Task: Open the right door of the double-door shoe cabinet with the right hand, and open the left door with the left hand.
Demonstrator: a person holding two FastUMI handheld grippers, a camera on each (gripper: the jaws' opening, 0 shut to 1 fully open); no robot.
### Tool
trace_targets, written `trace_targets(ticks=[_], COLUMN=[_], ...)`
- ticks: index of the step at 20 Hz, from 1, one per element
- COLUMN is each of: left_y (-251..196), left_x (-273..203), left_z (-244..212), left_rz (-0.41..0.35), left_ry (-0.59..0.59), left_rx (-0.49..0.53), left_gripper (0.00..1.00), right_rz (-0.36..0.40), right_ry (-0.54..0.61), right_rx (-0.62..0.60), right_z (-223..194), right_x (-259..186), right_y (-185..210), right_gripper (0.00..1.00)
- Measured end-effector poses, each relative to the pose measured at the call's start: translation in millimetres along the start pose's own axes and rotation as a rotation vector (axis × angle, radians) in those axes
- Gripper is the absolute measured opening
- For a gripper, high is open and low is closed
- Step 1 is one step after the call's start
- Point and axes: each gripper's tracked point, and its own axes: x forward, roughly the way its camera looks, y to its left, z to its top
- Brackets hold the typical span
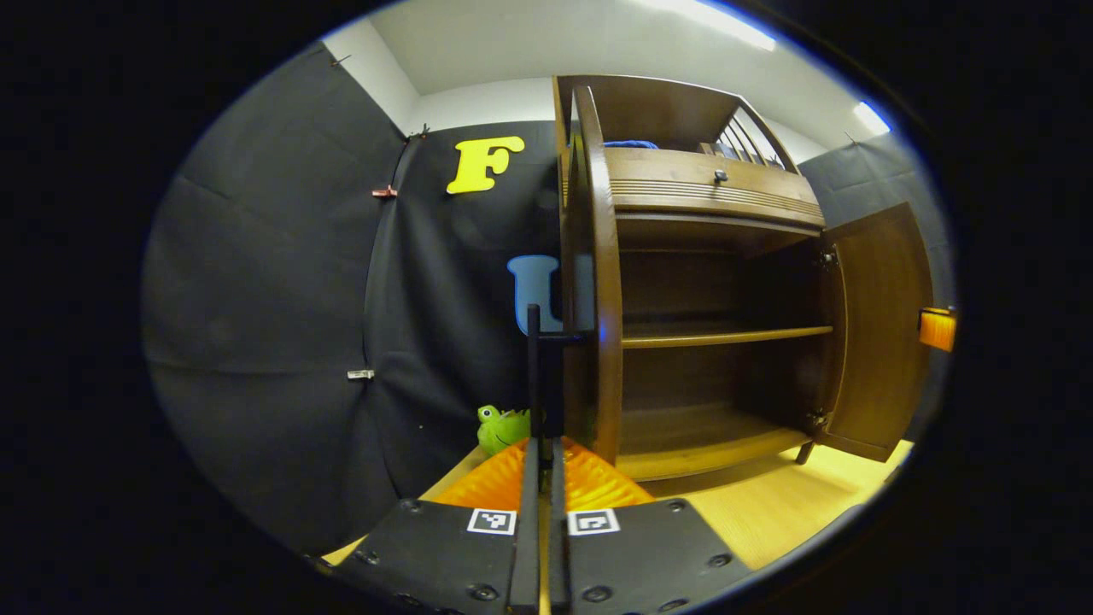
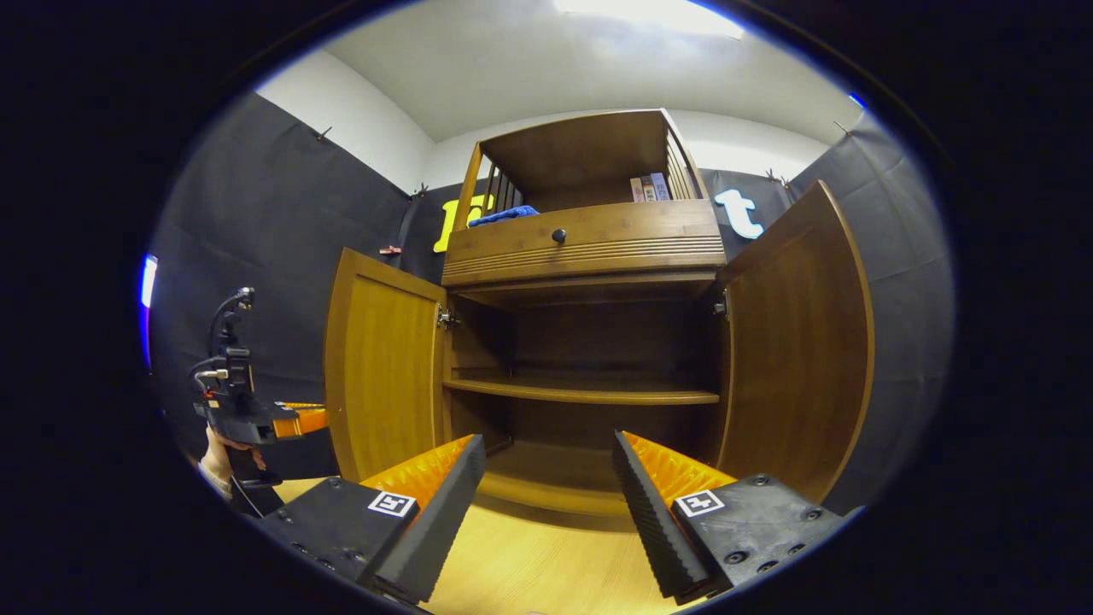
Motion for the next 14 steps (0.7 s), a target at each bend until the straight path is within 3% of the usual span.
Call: trace_targets(ticks=[1,5,8,9,10,11,14], left_y=[-2,-18,-71,-84,-98,-112,-134], left_x=[-6,-22,-33,-36,-38,-41,-42], left_z=[2,22,47,56,63,67,76], left_rz=[-0.014,-0.035,-0.155,-0.191,-0.23,-0.26,-0.283], left_ry=[-0.003,0.0,-0.019,-0.029,-0.031,-0.034,-0.059], left_rx=[-0.017,0.008,0.021,0.018,0.018,0.022,0.065], left_gripper=[0.05,0.06,0.06,0.0,0.12,0.1,0.52], right_rz=[-0.001,-0.03,-0.033,-0.034,-0.042,-0.053,-0.074], right_ry=[0.005,0.026,0.038,0.04,0.044,0.049,0.062], right_rx=[-0.003,-0.003,0.021,0.023,0.014,-0.001,-0.04], right_z=[-2,-6,-7,-7,-8,-10,-12], right_x=[0,2,0,-2,-3,-4,-9], right_y=[0,-8,-8,-7,-9,-12,-19], right_gripper=[0.95,0.95,0.95,0.95,0.95,0.95,0.94])
